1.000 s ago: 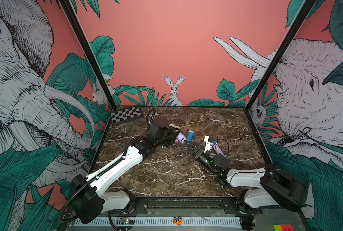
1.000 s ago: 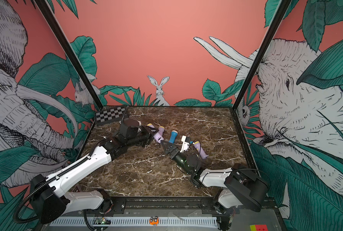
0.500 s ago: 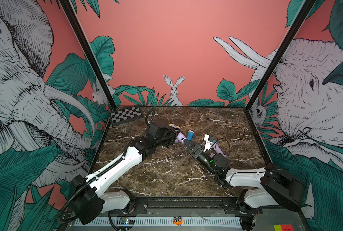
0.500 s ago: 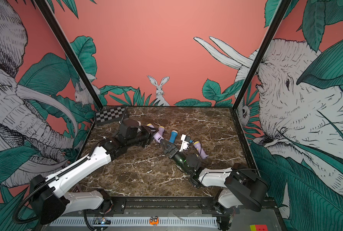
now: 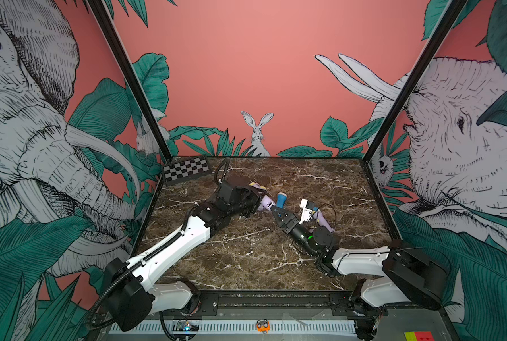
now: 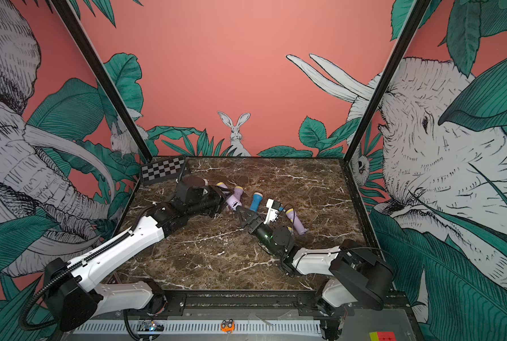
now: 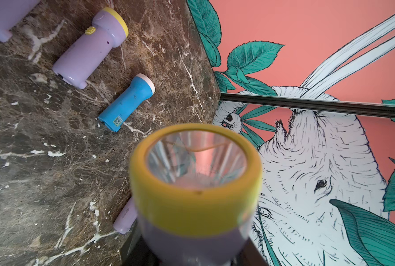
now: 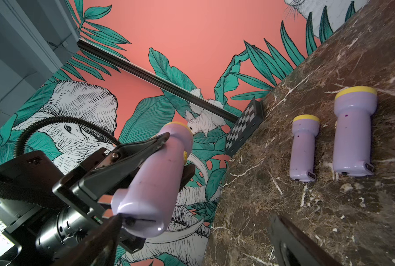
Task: Close the plug at the bottom of the flashlight
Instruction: Close the plug of the flashlight.
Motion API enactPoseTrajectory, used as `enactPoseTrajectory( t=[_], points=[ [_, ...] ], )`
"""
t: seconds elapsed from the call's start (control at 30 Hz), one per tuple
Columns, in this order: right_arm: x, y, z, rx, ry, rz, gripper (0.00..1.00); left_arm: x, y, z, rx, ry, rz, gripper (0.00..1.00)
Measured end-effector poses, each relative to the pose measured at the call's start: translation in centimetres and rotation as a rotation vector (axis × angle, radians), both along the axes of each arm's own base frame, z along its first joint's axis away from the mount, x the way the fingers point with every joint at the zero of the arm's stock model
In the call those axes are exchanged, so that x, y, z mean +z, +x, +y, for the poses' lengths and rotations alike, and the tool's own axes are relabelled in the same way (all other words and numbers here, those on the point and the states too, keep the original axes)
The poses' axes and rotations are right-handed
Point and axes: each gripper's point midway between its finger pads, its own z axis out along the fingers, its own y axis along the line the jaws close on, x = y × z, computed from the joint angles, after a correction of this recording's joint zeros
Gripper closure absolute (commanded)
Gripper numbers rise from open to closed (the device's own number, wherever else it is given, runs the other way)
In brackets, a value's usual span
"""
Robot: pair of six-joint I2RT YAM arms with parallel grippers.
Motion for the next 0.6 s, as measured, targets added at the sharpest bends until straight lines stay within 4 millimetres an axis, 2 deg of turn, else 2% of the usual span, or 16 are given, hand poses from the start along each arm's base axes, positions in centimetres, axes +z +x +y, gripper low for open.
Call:
enactPoseTrajectory(
  t=[0.6],
  points=[
    [-0.42, 0.95, -0.08, 0.007, -0.01, 0.072, 0.01, -0.17, 0.39, 0.34, 0.014, 0.003, -0.007, 1.0]
  ],
)
